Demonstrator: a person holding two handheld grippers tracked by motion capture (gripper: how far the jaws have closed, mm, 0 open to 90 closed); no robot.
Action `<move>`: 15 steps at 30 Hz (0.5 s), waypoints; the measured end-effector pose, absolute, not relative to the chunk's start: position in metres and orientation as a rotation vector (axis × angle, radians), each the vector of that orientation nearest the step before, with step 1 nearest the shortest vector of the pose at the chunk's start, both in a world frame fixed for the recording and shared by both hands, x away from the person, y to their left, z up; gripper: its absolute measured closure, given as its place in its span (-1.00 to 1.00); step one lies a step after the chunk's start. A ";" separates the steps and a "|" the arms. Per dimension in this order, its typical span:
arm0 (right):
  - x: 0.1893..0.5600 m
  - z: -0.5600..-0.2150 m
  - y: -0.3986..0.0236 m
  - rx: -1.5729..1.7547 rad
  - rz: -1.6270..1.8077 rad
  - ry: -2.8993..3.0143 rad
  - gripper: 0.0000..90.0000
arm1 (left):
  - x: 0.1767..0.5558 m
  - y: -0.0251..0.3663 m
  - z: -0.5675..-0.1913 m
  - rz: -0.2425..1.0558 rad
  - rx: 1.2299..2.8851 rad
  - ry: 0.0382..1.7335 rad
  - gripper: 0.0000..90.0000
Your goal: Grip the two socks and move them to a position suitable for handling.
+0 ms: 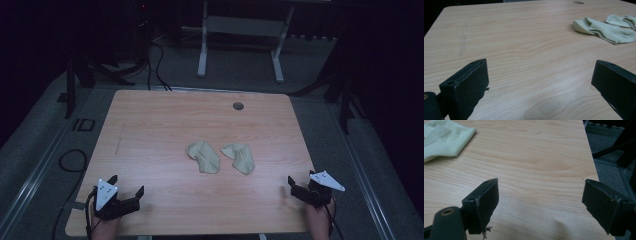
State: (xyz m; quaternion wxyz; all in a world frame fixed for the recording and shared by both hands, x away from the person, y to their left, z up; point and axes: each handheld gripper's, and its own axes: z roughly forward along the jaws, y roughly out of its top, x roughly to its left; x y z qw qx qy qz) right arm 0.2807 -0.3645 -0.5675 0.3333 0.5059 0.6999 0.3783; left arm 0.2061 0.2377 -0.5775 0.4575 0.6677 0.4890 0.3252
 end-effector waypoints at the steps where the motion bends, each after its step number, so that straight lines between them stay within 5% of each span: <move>1: 0.281 -0.567 -0.365 1.321 0.988 1.828 -0.69 | 0.206 0.238 -0.577 0.801 1.645 1.205 -0.98; 15: 0.284 -0.568 -0.366 1.357 0.931 1.829 -0.70 | 0.204 0.229 -0.573 0.804 1.664 1.181 -0.98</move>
